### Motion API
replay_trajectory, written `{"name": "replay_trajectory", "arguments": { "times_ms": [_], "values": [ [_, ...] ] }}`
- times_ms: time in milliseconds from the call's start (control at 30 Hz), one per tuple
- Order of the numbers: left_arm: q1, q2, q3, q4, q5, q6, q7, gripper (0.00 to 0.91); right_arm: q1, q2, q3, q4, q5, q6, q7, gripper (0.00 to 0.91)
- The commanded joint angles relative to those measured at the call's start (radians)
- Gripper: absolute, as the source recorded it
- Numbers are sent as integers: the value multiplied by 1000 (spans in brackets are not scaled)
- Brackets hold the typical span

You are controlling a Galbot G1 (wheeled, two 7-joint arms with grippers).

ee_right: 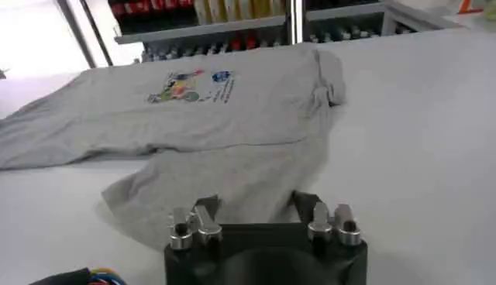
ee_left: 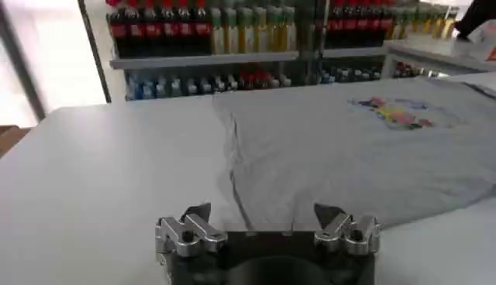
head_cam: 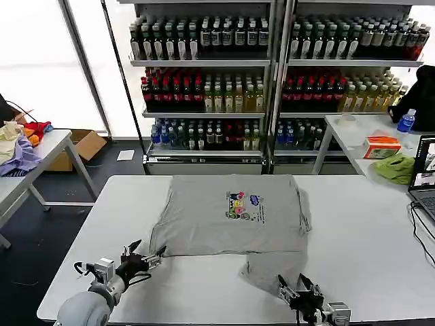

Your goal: Fold and organize the clothes.

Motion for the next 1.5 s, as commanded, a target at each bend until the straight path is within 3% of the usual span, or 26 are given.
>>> {"name": "replay_trajectory", "arguments": {
  "times_ms": [33, 100, 133, 467, 800, 933, 1300, 1500],
  "values": [
    [-4, -5, 26, 51, 2, 9, 0, 645, -4, 7, -10, 3, 1, -9, 10, 0],
    [-2, -12, 27, 54, 2, 8, -4, 71, -4, 10, -7, 5, 0, -3, 12, 0],
    [0, -15, 27, 54, 2, 7, -4, 20, -5, 10, -6, 6, 1, -1, 10, 0],
    [25, -32, 33, 23, -1, -22, -18, 10, -10, 6, 15, 8, 12, 44, -19, 0],
    [55, -66, -6, -97, -6, -33, -88, 10, -60, -8, 45, 41, 57, 188, -113, 0],
    [97, -58, -40, -201, -6, 1, -96, 20, -179, -45, 89, 100, 97, 219, -138, 0],
    [308, -41, -95, -379, 34, 122, -145, 20, -465, -110, 110, 185, 87, 286, -109, 0],
    [468, -24, -168, -434, 106, 122, -129, 20, -572, -137, 124, 219, 79, 353, -135, 0]
  ]
}}
